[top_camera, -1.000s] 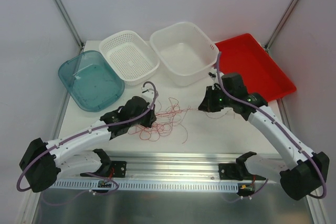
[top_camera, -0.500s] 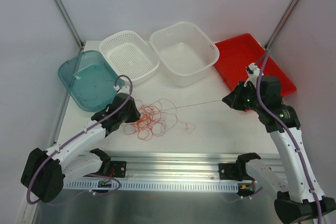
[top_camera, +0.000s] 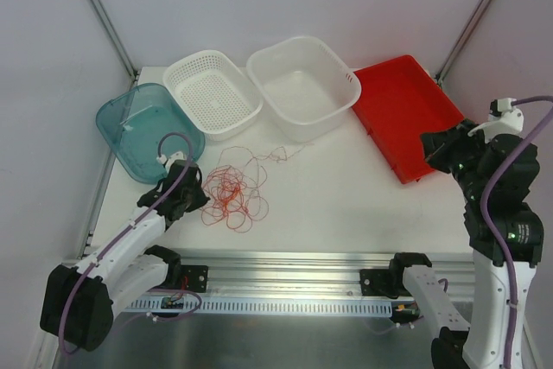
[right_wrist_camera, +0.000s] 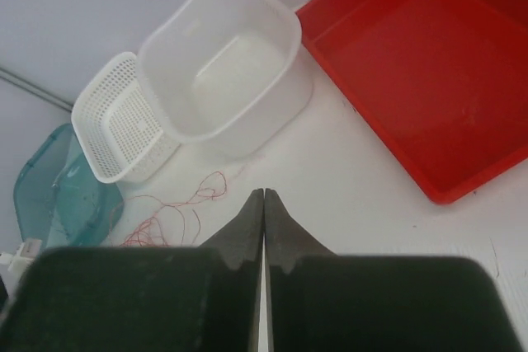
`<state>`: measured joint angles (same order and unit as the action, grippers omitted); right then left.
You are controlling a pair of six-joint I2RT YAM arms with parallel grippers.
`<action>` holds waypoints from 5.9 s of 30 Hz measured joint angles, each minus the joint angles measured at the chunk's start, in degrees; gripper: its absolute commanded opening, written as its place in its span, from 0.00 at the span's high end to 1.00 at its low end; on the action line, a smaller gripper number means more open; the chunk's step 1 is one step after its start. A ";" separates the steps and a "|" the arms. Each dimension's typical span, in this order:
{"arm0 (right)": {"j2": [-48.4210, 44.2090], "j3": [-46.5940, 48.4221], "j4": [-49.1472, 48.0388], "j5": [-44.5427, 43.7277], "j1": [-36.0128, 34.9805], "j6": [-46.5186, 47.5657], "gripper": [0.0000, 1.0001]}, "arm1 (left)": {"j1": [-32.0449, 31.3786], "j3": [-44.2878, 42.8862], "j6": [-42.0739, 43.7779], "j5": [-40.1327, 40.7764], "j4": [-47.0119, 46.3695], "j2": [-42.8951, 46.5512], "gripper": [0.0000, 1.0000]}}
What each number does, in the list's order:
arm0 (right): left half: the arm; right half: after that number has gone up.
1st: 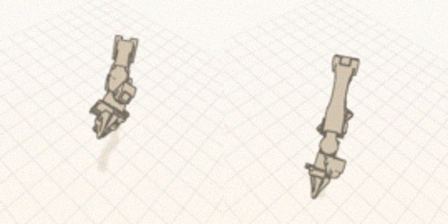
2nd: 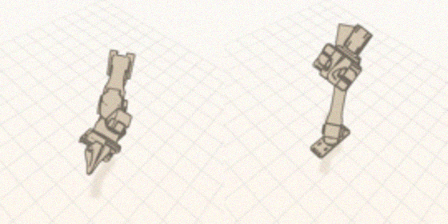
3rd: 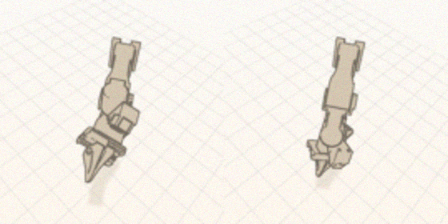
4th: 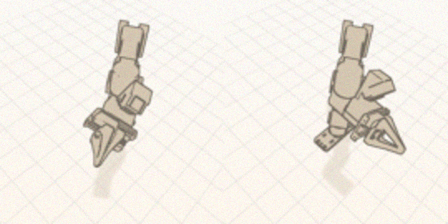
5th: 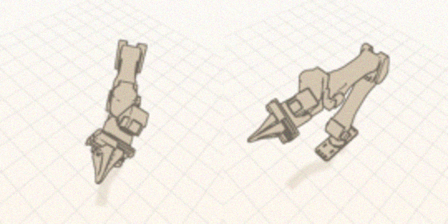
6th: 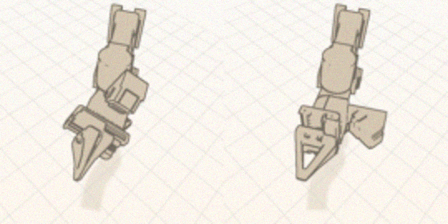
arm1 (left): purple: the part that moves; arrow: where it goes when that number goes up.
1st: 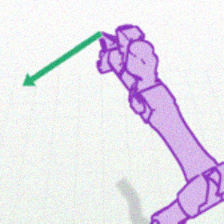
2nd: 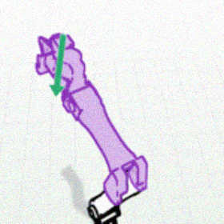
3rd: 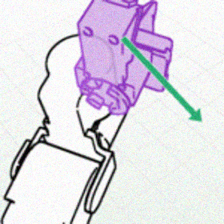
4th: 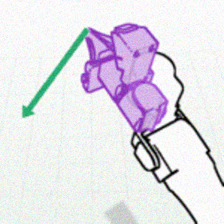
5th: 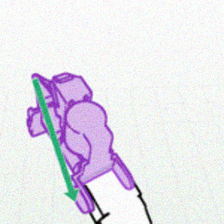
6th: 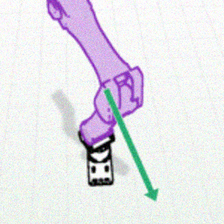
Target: Untangle the cables
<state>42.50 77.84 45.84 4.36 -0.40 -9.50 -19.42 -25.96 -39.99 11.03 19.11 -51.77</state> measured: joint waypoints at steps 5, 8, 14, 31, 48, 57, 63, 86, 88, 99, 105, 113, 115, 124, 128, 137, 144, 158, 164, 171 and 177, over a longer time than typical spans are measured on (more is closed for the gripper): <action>1.55 0.94 -1.70 5.97 0.07 0.79 0.99 | 0.02 -0.04 1.11 -2.93 -0.07 -0.63 1.00; 3.91 -5.99 -4.04 11.78 -1.01 1.25 0.90 | -0.02 -0.17 2.93 -7.93 -1.70 -1.07 1.00; 9.64 -21.44 -5.62 14.25 -12.63 2.12 0.51 | -3.45 -2.32 5.42 -16.17 -5.42 -4.22 1.00; 31.65 -16.24 -14.49 13.90 -30.67 17.35 0.30 | -17.62 -11.32 16.98 -25.51 -8.41 -12.41 0.97; 40.35 -15.15 -16.65 18.60 -32.22 21.31 0.99 | -17.77 -11.96 19.98 -27.02 -8.63 -12.39 0.84; 35.32 -14.49 -15.19 18.18 -32.22 20.65 0.99 | -17.77 -10.54 20.13 -27.45 -9.03 -12.28 0.53; 33.86 -14.14 -15.17 18.23 -32.22 19.74 0.99 | -17.77 -9.03 19.87 -27.12 -9.75 -12.52 0.40; 32.06 -14.23 -15.19 18.71 -32.68 16.92 0.99 | -17.79 -9.40 13.88 -20.46 -25.92 -26.80 1.00; 31.43 -14.23 -15.17 18.67 -32.72 16.57 0.99 | -18.03 -9.49 13.46 -19.26 -26.62 -26.93 1.00; 20.57 -4.72 -6.32 10.97 -26.93 15.80 0.99 | -9.40 -5.44 7.34 -10.82 -22.58 -24.63 1.00; 9.55 4.35 -4.44 7.89 -15.15 14.78 0.99 | -3.96 -1.88 4.02 -8.76 -17.94 -20.22 1.00; 3.39 12.90 -1.22 -2.21 -10.93 14.38 0.99 | -1.03 -1.33 2.36 -5.97 -13.73 -17.38 1.00; 3.34 14.67 -0.98 -5.70 -10.82 14.21 0.99 | 0.35 -0.96 2.03 -5.35 -12.41 -16.26 1.00; 6.84 25.29 0.72 -14.25 -10.64 14.25 0.99 | 3.04 -0.13 1.64 -2.34 -7.80 -8.50 1.00; 11.06 27.06 1.25 -6.71 -10.58 14.01 0.99 | 3.04 -0.15 2.45 -2.23 -6.43 -7.10 0.89; 14.53 2.62 0.07 7.89 -15.80 9.86 0.99 | -0.24 -4.48 8.31 -12.33 -4.79 -1.38 0.33; 14.29 -0.28 -1.07 9.44 -20.59 8.94 0.99 | -9.35 -8.13 12.59 -20.04 -6.19 0.35 0.14; 13.31 -0.74 -4.35 16.52 -24.50 8.66 0.99 | -28.63 -15.87 27.30 -27.36 -22.43 -17.46 0.10; 12.07 -1.20 -5.20 19.23 -24.65 8.63 0.99 | -29.07 -16.00 34.93 -30.69 -31.26 -24.24 0.14; 11.72 -1.68 -5.57 21.05 -24.68 8.66 0.99 | -29.79 -16.35 40.70 -34.77 -36.00 -28.92 0.42; 11.65 -1.68 -5.57 21.14 -24.72 8.68 0.99 | -29.77 -16.76 42.34 -36.83 -37.55 -29.59 1.00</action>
<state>54.15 76.16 40.27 25.50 -25.12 -0.82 -49.19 -42.72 2.35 -25.80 -18.44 -81.36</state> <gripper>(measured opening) 0.015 0.132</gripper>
